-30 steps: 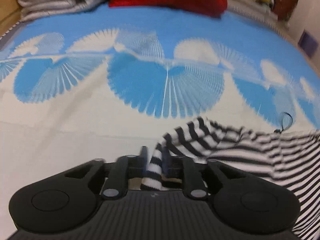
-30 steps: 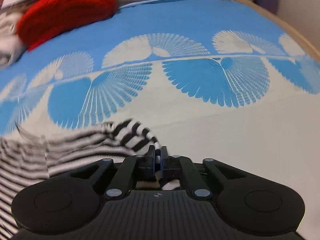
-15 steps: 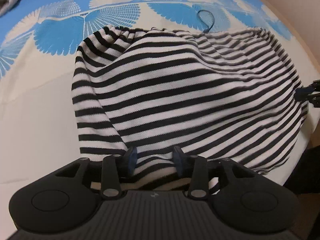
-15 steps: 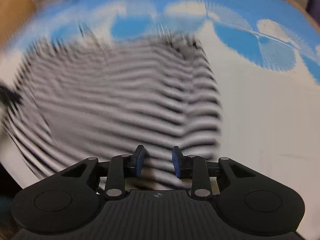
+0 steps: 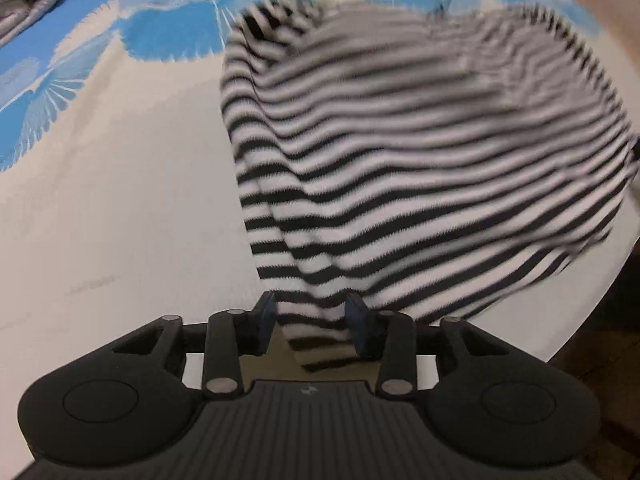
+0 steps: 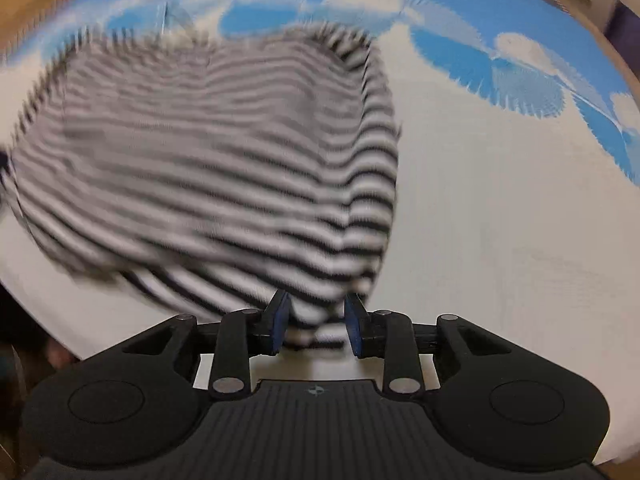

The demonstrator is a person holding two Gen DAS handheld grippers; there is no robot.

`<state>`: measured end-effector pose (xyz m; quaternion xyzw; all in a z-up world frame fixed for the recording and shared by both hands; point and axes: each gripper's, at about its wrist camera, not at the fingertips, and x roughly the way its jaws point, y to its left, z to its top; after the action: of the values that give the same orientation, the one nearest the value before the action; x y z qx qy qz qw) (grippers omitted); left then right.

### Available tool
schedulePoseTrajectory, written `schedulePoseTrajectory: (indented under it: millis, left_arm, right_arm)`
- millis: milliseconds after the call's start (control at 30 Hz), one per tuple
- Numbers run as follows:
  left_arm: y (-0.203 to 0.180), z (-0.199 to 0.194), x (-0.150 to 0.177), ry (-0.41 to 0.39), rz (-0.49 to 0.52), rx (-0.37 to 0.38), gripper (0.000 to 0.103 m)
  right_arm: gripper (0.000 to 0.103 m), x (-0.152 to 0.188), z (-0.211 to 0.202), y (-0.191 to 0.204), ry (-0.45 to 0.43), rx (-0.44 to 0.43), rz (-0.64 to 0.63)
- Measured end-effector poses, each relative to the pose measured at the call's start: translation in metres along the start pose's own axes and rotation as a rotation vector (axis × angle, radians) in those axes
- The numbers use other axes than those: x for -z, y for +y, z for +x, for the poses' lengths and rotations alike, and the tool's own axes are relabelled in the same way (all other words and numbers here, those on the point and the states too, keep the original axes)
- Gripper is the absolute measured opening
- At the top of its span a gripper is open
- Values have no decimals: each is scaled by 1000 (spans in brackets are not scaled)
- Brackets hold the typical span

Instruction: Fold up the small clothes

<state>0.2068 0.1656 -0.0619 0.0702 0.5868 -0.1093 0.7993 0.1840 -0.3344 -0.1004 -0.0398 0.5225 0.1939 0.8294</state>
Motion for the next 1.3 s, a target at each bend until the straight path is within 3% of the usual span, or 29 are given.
schedulePoseTrajectory:
  millis: [67, 100, 167, 233, 300, 367, 500, 567, 667, 733, 800, 867, 900, 1000, 1067, 1167, 1233, 1300]
  left_arm:
    - [11, -4, 4, -7, -41, 10, 40]
    - [17, 0, 6, 26, -60, -5, 40]
    - [22, 14, 13, 117, -57, -81, 38]
    - [20, 11, 14, 115, -18, -132, 37]
    - [23, -16, 8, -6, -61, -123, 38]
    - [32, -55, 0, -162, -154, -90, 40]
    - [38, -131, -4, -415, -275, -120, 58]
    - [32, -163, 10, -517, -291, -112, 71]
    - [24, -188, 39, -632, -305, -96, 73]
    - [19, -183, 60, -669, -319, -120, 73]
    - [21, -178, 78, -649, -422, -134, 72]
    - [26, -187, 89, -745, -477, -106, 74]
    - [26, -190, 93, -790, -502, -125, 75]
    - [30, -192, 97, -795, -552, -211, 75]
    - [32, -194, 97, -807, -555, -206, 75]
    - [35, -197, 99, -807, -535, -165, 75]
    - [36, -196, 102, -806, -501, -168, 75]
    - [41, -192, 103, -800, -481, -185, 75]
  right_arm:
    - [32, -1, -3, -4, -14, 24, 29]
    - [32, 1, 2, -4, 17, 55, 15]
    - [32, 6, 15, -1, 90, 83, -34]
    - [32, 4, 14, 4, 75, 111, -72]
    - [32, -4, -4, 3, -13, 118, -16]
    - [33, -13, -31, 2, -165, 146, 67]
    - [48, -20, -83, 11, -430, 147, 210]
    - [50, -17, -102, 25, -504, 137, 245]
    - [56, -2, -113, 48, -570, 104, 274]
    - [57, 14, -104, 63, -568, 119, 293]
    - [56, 20, -86, 74, -478, 127, 312]
    - [56, 19, -81, 86, -459, 80, 345]
    - [56, 16, -76, 93, -454, 78, 325]
    - [56, 11, -60, 120, -410, 104, 217]
    - [55, 9, -52, 137, -387, 80, 161]
    - [41, 6, -50, 168, -387, 31, 77]
    - [17, -1, -44, 190, -388, -14, 16]
    - [13, -7, -40, 216, -393, -57, -26]
